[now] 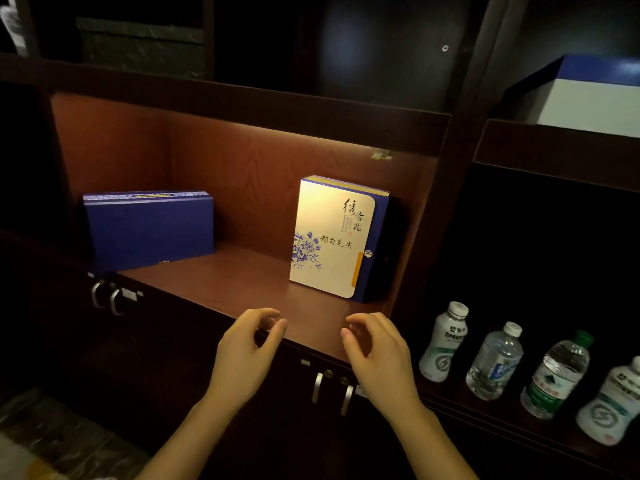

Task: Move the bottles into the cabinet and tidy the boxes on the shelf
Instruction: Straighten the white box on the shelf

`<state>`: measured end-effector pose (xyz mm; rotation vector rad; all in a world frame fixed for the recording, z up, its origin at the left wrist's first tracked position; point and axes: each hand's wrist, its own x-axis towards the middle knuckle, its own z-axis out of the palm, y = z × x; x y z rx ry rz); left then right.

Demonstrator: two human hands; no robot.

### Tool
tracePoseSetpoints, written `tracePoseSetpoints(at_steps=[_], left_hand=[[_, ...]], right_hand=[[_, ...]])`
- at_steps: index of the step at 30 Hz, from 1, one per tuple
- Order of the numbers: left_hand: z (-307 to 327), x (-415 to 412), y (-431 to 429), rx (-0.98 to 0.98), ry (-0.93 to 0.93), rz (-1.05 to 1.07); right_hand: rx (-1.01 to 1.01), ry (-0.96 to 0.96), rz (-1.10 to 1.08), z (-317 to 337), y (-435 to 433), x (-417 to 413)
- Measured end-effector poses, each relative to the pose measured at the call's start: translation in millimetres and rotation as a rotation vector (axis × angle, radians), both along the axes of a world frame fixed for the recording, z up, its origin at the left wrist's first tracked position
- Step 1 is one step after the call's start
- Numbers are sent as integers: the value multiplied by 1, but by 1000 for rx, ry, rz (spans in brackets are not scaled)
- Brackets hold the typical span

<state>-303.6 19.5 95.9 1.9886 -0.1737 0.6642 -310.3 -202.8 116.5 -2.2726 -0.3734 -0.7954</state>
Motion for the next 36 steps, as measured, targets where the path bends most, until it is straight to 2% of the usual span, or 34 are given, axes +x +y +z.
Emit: tracePoseSetpoints(at_steps=[8, 17, 23, 29, 36], left_hand=[[-14, 92, 24, -46, 76, 7], [-27, 242, 29, -58, 180, -55], [-29, 314, 23, -217, 273, -134], [-32, 376, 16, -458, 362, -158], [-33, 436, 1, -508, 496, -156]], right_hand=[[148, 74, -57, -14, 20, 93], [408, 176, -254, -36, 21, 231], [701, 277, -377, -50, 6, 295], [960, 257, -470, -53, -13, 336], [954, 294, -575, -55, -28, 372]])
